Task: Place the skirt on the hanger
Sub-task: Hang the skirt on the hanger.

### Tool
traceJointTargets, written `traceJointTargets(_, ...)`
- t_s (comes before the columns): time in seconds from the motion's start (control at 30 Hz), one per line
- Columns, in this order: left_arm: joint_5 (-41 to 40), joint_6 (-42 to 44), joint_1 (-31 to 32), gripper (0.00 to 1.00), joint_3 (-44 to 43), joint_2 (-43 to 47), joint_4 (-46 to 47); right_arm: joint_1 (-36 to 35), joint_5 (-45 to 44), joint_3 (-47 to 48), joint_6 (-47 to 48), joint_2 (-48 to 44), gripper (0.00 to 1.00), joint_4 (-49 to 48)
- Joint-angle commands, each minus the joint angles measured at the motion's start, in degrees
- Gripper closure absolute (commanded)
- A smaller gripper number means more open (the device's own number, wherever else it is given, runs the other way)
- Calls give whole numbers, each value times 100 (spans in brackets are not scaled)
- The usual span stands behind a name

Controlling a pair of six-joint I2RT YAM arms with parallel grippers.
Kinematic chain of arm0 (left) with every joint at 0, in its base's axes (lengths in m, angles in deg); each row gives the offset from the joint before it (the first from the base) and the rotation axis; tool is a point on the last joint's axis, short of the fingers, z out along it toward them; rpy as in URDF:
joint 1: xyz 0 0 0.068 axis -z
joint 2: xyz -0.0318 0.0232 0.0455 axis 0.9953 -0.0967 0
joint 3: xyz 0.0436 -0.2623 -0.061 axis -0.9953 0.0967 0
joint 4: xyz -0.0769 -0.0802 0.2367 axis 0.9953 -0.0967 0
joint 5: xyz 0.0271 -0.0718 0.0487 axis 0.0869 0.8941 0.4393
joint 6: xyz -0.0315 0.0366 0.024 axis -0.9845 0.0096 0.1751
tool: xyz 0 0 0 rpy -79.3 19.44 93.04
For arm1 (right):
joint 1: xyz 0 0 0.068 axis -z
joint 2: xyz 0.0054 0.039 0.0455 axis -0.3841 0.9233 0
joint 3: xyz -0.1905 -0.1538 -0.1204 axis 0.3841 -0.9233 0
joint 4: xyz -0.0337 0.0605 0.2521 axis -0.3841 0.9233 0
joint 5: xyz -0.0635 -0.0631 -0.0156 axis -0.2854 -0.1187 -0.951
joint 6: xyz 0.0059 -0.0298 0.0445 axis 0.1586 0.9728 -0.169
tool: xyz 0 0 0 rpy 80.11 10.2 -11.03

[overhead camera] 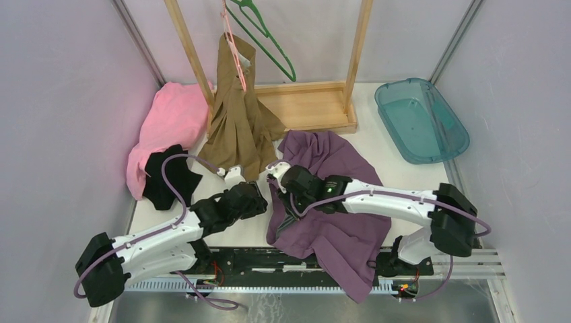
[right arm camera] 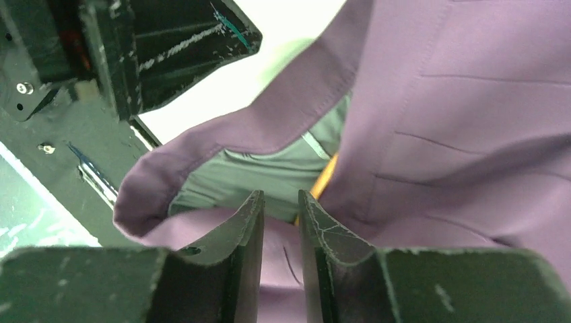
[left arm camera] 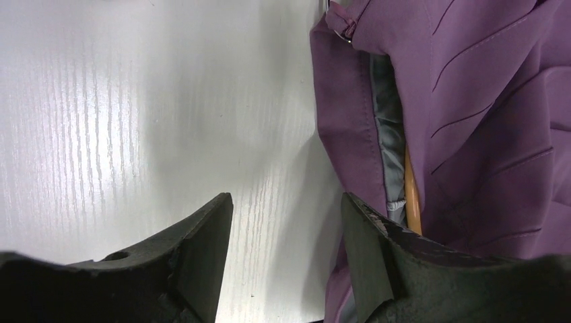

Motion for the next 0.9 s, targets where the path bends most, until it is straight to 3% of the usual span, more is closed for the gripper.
traceJointTargets(0.0,-63,224,-38,34,-56,310,94,10,533,366,-207,785,68,-260)
traceJointTargets(0.3,-261,156,-42,38,-18,908,-300,3,-602,697,-80,1813,61,-497)
traceJointTargets(0.5,-285,169,-45,39,-49,970,-394,10,-1479,1006,101,1937,59,-183)
traceJointTargets(0.87,-300,187,-42,40,-28,1061,-427,277,-1540,1033,327,1916,56,-462)
